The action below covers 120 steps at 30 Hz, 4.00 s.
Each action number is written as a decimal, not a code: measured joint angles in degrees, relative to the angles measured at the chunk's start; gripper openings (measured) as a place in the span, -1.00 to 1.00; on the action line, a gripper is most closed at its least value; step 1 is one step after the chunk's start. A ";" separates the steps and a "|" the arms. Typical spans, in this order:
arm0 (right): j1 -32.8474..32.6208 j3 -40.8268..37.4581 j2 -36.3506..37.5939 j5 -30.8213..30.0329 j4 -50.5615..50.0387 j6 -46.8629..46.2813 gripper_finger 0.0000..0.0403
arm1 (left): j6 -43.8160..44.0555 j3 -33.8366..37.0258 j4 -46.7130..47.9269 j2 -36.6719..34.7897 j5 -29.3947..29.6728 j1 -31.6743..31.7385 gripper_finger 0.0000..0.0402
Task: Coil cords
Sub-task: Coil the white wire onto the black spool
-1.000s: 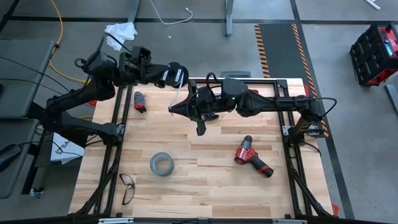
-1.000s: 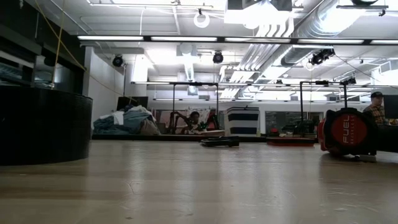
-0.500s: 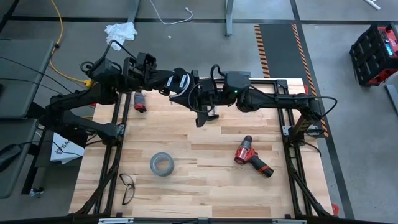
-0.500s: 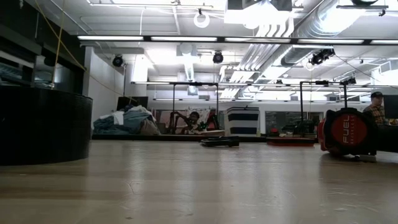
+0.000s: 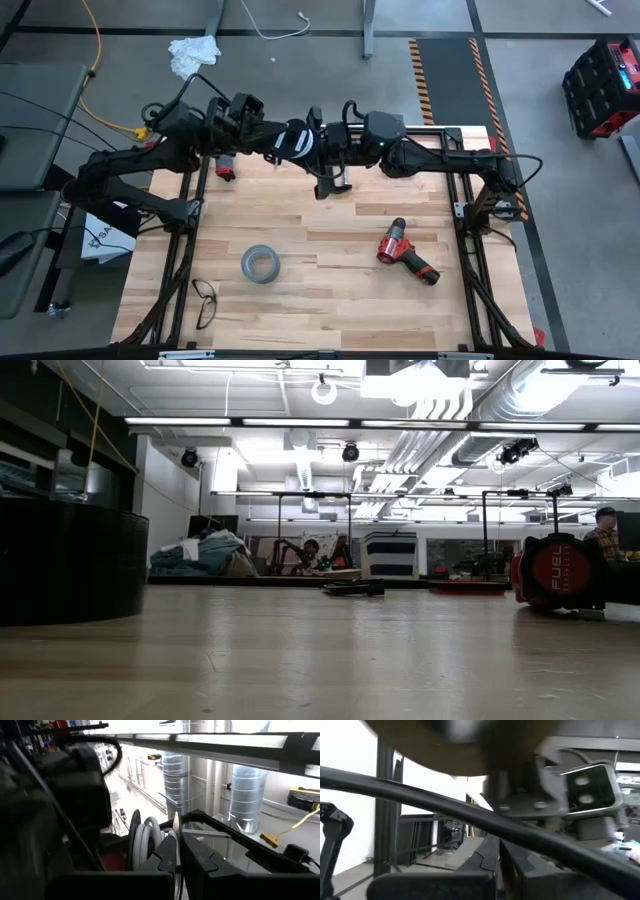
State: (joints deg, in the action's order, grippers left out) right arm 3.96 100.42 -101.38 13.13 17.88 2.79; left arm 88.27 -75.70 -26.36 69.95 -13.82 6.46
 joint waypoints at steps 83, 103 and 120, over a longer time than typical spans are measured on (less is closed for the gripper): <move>-9.38 0.00 0.90 -8.92 -78.32 -16.74 -1.00 | -86.64 3.42 61.70 -11.83 -2.03 19.55 -0.98; -16.39 -22.35 7.70 -5.49 -63.89 -34.87 -1.00 | -82.90 15.02 53.43 -16.15 -4.37 21.02 -0.98; -17.26 -24.83 9.90 -5.77 -60.98 -37.42 -1.00 | -86.01 15.02 53.49 -16.12 -3.50 22.11 -0.98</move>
State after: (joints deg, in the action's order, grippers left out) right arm -13.30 75.59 -91.48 7.35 -43.09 -34.63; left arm 2.26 -60.69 27.13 53.82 -17.32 28.57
